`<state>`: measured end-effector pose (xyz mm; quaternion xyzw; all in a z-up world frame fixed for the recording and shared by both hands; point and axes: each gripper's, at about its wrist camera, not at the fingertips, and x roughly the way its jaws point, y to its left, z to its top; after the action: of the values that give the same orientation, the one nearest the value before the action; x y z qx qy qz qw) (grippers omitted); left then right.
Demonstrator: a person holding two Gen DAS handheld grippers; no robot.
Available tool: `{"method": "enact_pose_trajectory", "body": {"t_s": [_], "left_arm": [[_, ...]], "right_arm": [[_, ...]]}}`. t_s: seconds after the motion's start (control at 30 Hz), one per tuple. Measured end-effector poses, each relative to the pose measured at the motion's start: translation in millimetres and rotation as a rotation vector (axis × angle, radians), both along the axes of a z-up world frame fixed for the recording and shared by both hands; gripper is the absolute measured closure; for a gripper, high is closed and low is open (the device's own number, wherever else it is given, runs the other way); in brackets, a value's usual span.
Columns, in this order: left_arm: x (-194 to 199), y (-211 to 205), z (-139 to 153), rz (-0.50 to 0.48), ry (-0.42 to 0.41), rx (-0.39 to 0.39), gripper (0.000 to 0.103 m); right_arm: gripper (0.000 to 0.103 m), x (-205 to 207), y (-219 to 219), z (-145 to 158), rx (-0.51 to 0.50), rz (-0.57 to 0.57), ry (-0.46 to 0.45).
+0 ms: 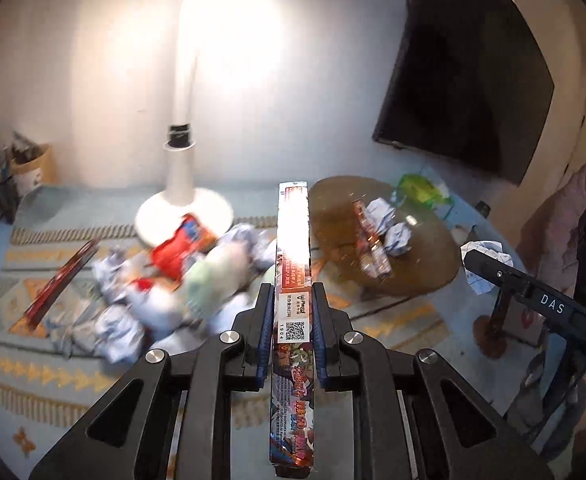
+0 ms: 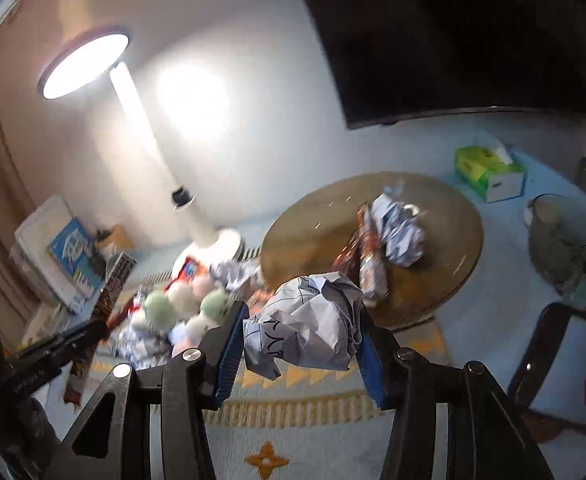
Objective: Organize objects
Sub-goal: 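Drop the snack box and paper ball from both grippers into the amber bowl, then move both grippers back over the rug toward the remaining items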
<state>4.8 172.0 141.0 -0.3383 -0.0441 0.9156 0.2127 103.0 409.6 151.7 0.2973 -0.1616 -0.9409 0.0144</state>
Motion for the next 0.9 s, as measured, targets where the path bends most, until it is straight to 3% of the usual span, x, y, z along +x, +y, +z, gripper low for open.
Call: {"method": "enact_pose_trajectory", "body": {"t_s": [0.1, 0.27, 0.37, 0.43, 0.57, 0.67, 0.73, 0.8, 0.83, 0.9], "left_arm": [[-39.2, 48.3, 6.5, -0.067, -0.022, 0.064, 0.089], [-88.9, 106.3, -2.7, -0.092, -0.023, 0.093, 0.087], [-112.5, 122.0, -16.1, -0.055, -0.034, 0.062, 0.053], [-116.2, 118.1, -21.6, -0.055, -0.055, 0.064, 0.053], [-89.1, 82.5, -13.1, -0.045, -0.034, 0.095, 0.053], [-49.0, 37.5, 2.9, -0.025, 0.021, 0.132, 0.050], [-15.3, 3.0, 9.0, 0.020, 0.073, 0.134, 0.036], [17.4, -36.4, 6.8, 0.087, 0.121, 0.142, 0.004], [31.4, -55.2, 3.6, 0.133, 0.141, 0.148, 0.000], [55.1, -94.3, -10.7, 0.247, 0.169, 0.120, 0.000]], "right_arm": [[0.053, -20.5, 35.0, 16.9, -0.042, -0.107, -0.003], [0.052, -61.5, 60.6, 17.3, -0.054, -0.175, -0.054], [0.029, -88.2, 67.6, 11.0, -0.004, -0.168, -0.093], [0.029, -93.7, 69.9, 6.8, 0.029, -0.161, -0.114], [0.029, -71.6, 68.4, 3.2, -0.005, -0.125, -0.103], [0.028, -46.4, 43.8, 4.9, 0.016, -0.061, -0.089], [0.028, -28.0, 19.1, 4.8, 0.026, 0.002, -0.083], [0.025, -8.5, -8.7, -0.3, 0.042, 0.077, -0.088], [0.021, 1.7, -22.6, -5.6, 0.046, 0.111, -0.087], [0.001, 19.5, -48.8, -20.3, 0.071, 0.159, -0.070]]}}
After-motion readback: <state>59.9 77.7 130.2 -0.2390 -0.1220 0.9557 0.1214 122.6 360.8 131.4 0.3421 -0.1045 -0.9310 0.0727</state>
